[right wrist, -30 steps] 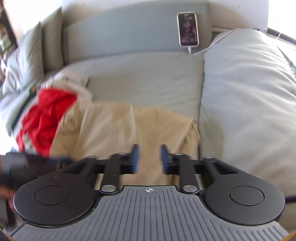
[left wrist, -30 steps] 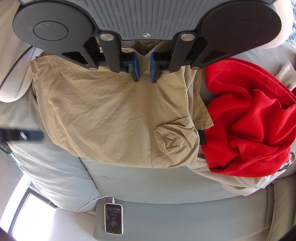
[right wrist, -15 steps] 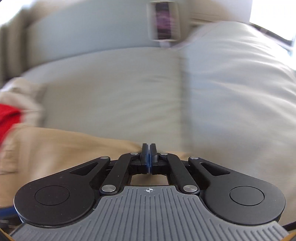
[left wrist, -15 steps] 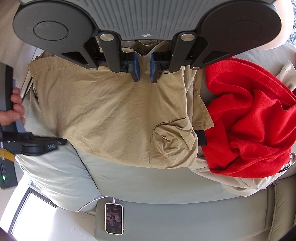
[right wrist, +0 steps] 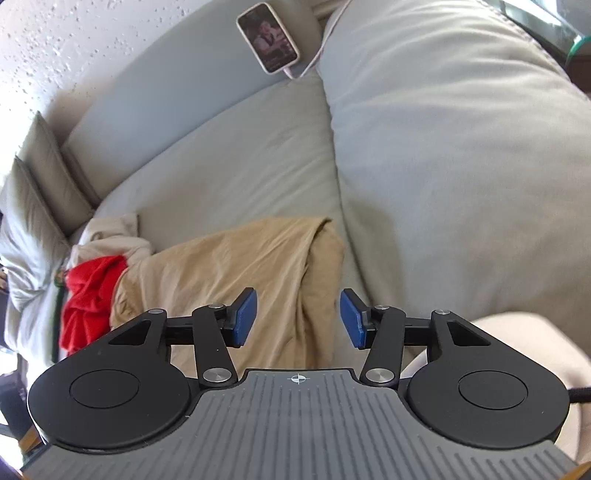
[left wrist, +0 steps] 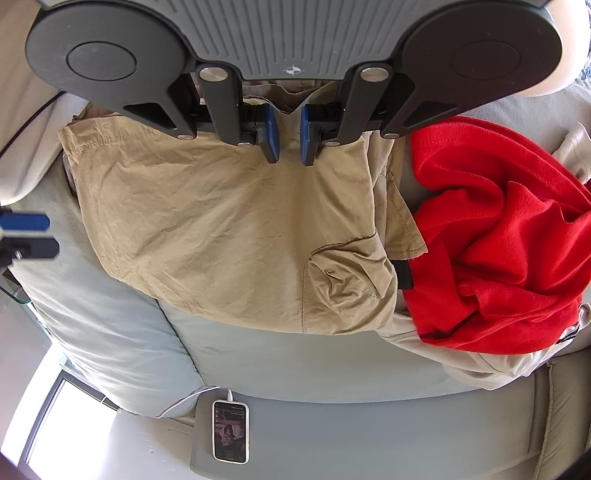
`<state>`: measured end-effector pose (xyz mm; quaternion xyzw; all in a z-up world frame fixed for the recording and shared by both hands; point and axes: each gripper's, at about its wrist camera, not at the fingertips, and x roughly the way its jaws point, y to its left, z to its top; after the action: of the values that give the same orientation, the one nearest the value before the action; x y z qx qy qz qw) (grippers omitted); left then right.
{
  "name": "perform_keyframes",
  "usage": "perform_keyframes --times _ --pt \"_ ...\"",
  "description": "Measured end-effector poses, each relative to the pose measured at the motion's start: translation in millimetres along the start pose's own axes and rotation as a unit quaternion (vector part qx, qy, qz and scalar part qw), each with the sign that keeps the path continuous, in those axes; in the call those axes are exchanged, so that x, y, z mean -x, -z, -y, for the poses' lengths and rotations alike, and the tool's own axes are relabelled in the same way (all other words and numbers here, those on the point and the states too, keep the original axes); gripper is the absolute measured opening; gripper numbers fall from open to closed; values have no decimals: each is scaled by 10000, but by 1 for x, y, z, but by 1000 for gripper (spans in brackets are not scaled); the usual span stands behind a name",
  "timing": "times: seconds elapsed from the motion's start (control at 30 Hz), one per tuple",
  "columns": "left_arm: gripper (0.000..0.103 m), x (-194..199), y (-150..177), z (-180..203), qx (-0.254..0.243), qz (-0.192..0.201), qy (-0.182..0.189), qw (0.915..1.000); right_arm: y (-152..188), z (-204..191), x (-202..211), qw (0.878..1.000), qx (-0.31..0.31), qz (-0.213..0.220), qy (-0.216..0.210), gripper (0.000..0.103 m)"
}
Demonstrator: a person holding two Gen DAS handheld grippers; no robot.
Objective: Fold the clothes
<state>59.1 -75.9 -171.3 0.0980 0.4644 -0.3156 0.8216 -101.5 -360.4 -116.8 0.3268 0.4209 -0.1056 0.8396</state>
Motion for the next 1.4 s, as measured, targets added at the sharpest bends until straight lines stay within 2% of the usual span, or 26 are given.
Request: perform_keyframes --times 0.13,0.27,0.47,0.7,0.9,1.0,1.03,1.07,1.1,1.13,1.17,1.2,1.23,1.33,1.4 --pt "18 0 -1 -2 -19 -29 76 10000 29 -2 6 9998 -154 -126 -29 57" --pt "18 1 -1 -2 -14 -37 86 10000 41 2 3 9993 -315 -223 -15 57" --pt "18 1 0 -1 181 4 19 9998 39 8 -8 9989 -322 -327 -43 57" --pt "18 -1 -3 1 290 -76 -75 9995 27 17 -21 9991 -299 -196 -217 59" --pt "18 -1 -4 -1 237 -118 -37 9996 37 28 -47 9973 -408 -472 -398 59" --pt "18 0 -2 -1 235 -92 -30 9997 42 27 -51 9976 -273 -312 -559 64" --pt "18 0 -2 -1 239 -78 -24 9997 43 25 -53 9976 -179 -258 -612 69" --pt "18 0 -1 -1 252 -70 -15 9997 43 17 -56 9975 68 -214 -673 69" --pt "18 1 -1 -2 279 -70 -1 9996 44 10 -59 9968 320 -172 -714 63" --pt "18 1 -2 -3 314 -77 11 9995 43 0 -62 9960 608 -145 -641 46" --pt "18 1 -2 -3 337 -86 26 9994 43 -9 -64 9943 894 -117 -568 36" --pt "18 1 -2 -4 353 -96 43 9993 42 -18 -67 9922 1144 -93 -497 19" --pt "18 1 -3 -4 369 -105 60 9992 37 -25 -65 9915 1220 -66 -438 11" --pt "18 -1 -8 -3 519 -170 187 9983 23 -55 -51 9781 2037 350 -248 9" --pt "18 -5 -13 2 514 -190 237 9982 12 -83 -44 9576 2808 626 -135 9"
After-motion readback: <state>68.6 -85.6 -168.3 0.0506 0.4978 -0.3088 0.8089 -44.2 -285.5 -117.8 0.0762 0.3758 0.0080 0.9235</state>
